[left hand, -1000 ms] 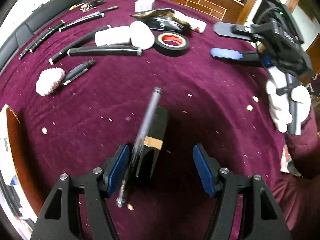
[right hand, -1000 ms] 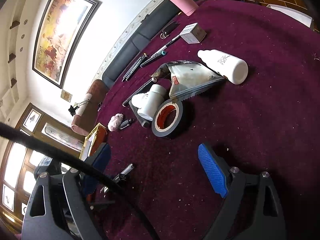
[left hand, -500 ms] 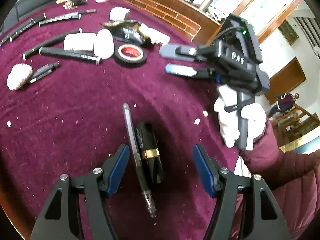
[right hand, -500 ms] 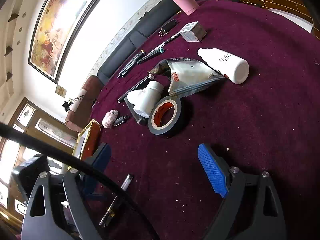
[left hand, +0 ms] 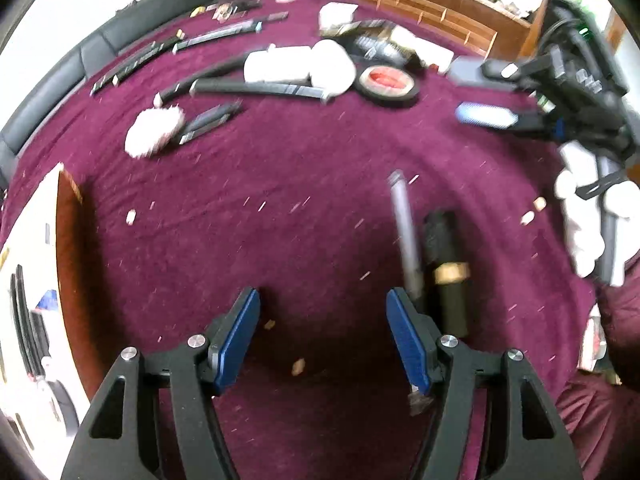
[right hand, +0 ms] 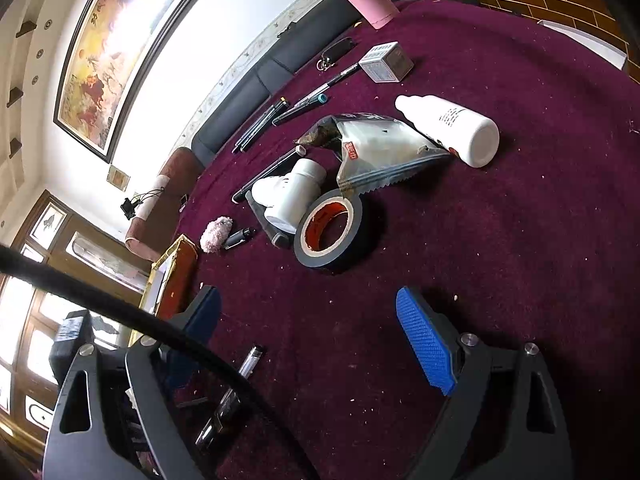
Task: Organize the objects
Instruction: 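Grasp the clear ballpoint pen with the left tool, then grasp the black gold-banded tube with the right tool while left holds the pen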
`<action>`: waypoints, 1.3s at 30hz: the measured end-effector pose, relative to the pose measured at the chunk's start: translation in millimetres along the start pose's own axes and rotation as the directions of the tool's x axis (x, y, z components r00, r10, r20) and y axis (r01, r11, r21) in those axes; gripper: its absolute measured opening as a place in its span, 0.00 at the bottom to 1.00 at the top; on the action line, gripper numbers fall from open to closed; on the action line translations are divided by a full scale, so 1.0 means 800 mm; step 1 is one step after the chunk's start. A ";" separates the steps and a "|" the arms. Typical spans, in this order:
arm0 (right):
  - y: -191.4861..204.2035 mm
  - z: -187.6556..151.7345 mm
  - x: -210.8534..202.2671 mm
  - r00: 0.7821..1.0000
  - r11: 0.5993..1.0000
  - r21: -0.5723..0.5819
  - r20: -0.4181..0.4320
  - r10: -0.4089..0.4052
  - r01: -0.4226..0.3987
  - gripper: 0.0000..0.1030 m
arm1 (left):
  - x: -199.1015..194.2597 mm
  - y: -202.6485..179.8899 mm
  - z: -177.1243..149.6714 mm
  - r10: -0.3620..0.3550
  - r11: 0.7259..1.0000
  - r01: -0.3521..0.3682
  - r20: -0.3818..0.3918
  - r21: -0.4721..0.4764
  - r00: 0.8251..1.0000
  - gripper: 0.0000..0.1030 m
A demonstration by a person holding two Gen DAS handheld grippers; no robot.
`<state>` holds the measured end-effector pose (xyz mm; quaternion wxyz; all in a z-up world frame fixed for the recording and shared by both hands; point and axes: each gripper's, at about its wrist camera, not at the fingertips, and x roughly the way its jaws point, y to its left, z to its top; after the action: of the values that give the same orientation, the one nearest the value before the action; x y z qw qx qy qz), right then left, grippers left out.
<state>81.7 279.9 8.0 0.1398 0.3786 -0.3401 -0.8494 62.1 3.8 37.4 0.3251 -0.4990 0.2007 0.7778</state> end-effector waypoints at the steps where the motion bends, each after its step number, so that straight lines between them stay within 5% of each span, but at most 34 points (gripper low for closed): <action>1: 0.000 0.000 0.000 1.000 1.000 0.000 0.000 0.000 0.000 0.87 | -0.008 -0.003 0.001 -0.016 1.000 0.016 0.024 -0.004 1.000 0.57; 4: 0.000 0.001 0.001 1.000 1.000 -0.004 -0.002 -0.004 0.004 0.87 | -0.007 -0.014 0.011 -0.019 1.000 0.018 0.045 0.010 0.999 0.57; 6: 0.000 0.000 0.001 1.000 1.000 -0.006 -0.002 -0.007 0.007 0.87 | 0.009 -0.025 0.012 0.051 0.998 -0.052 0.021 0.047 0.998 0.57; 16: 0.005 -0.001 0.002 1.000 0.999 -0.022 -0.005 -0.029 0.029 0.87 | 0.025 -0.043 0.017 0.075 0.994 -0.075 0.009 0.082 0.997 0.58; 18: 0.006 -0.001 0.003 0.999 0.999 -0.027 -0.009 -0.034 0.033 0.87 | 0.020 -0.039 0.011 0.049 0.996 -0.049 -0.001 0.080 0.999 0.45; 20: 0.002 0.004 0.004 1.000 1.000 -0.007 -0.018 -0.016 0.016 0.87 | 0.014 -0.037 0.005 0.026 0.997 -0.025 -0.002 0.067 1.000 0.11; 24: -0.009 0.010 0.000 0.999 0.998 0.048 -0.021 0.036 -0.035 0.87 | 0.008 -0.029 -0.008 0.026 0.999 -0.027 0.045 0.023 0.999 0.06; 26: 0.003 0.013 0.006 0.995 1.000 -0.014 -0.102 -0.017 0.015 0.85 | 0.007 -0.022 -0.011 0.003 1.000 -0.002 0.077 -0.022 0.997 0.06; 29: 0.037 0.001 -0.003 0.986 0.995 -0.098 -0.164 -0.025 0.009 0.61 | 0.004 -0.013 -0.015 -0.026 0.996 0.034 0.103 -0.078 0.994 0.06; 33: 0.104 -0.047 -0.001 0.949 0.937 -0.348 -0.285 -0.133 0.027 0.61 | 0.000 0.007 -0.027 -0.037 0.988 0.055 0.127 -0.141 0.991 0.06; 36: 0.122 -0.084 0.009 0.909 0.952 -0.300 -0.411 -0.068 -0.065 0.61 | -0.002 0.019 -0.035 -0.029 0.982 0.054 0.135 -0.181 0.990 0.06; 39: 0.119 -0.099 0.024 0.891 0.974 -0.215 -0.452 -0.031 -0.075 0.61 | -0.002 0.025 -0.040 -0.046 0.975 0.077 0.149 -0.210 0.988 0.06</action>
<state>125.6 163.6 24.5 0.2670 0.5437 -0.2031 -0.7693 69.0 -30.9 24.9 0.3068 -0.4802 0.0761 0.8182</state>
